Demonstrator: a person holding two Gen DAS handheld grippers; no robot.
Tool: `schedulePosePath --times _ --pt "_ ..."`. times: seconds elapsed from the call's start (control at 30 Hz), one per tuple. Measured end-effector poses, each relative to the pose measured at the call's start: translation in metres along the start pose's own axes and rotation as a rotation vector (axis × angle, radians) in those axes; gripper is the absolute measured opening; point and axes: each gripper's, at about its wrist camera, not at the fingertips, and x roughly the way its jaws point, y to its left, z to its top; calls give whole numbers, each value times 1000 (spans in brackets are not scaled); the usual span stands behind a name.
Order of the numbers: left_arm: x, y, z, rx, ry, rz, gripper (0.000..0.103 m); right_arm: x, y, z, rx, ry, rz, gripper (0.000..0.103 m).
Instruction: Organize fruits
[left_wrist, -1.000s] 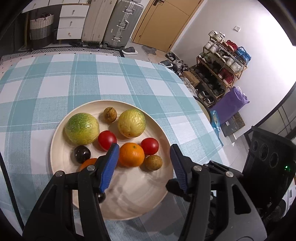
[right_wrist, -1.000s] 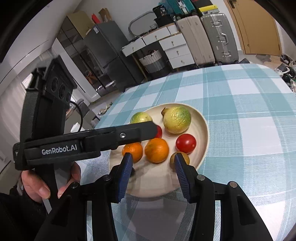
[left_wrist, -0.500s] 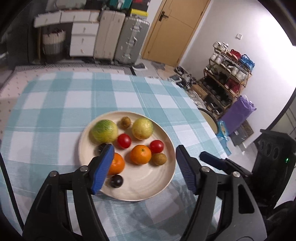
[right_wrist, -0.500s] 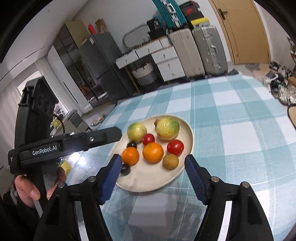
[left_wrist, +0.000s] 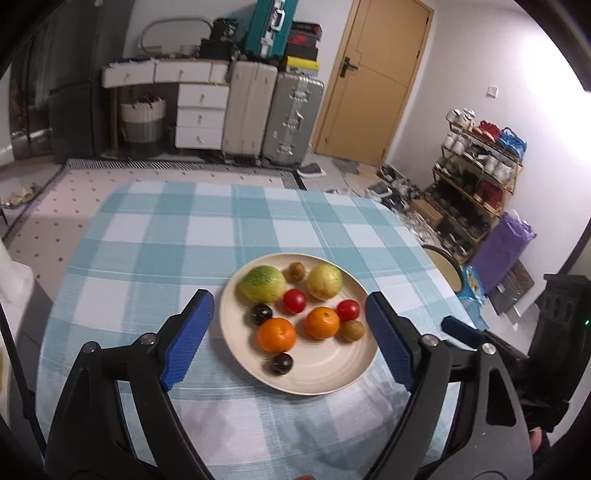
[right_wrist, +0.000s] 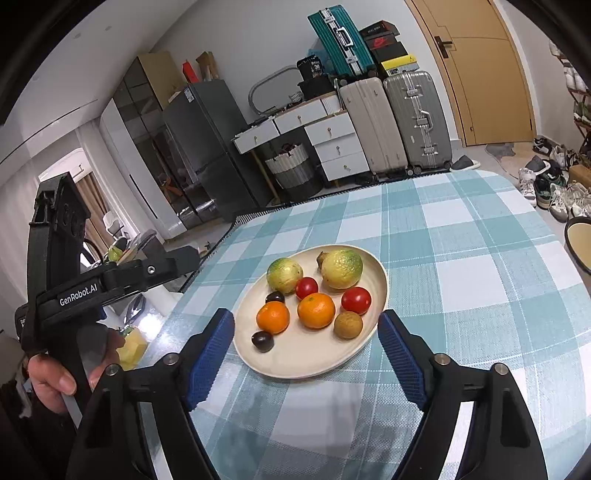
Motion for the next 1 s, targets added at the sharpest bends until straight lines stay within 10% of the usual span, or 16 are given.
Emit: schedulePosePath --times 0.17,1.0 --pt "-21 3 -12 15 -88 85 102 -13 5 0 -12 -55 10 88" --pt "-62 -17 -92 141 -297 264 102 -65 29 -29 -188 -360 7 103"
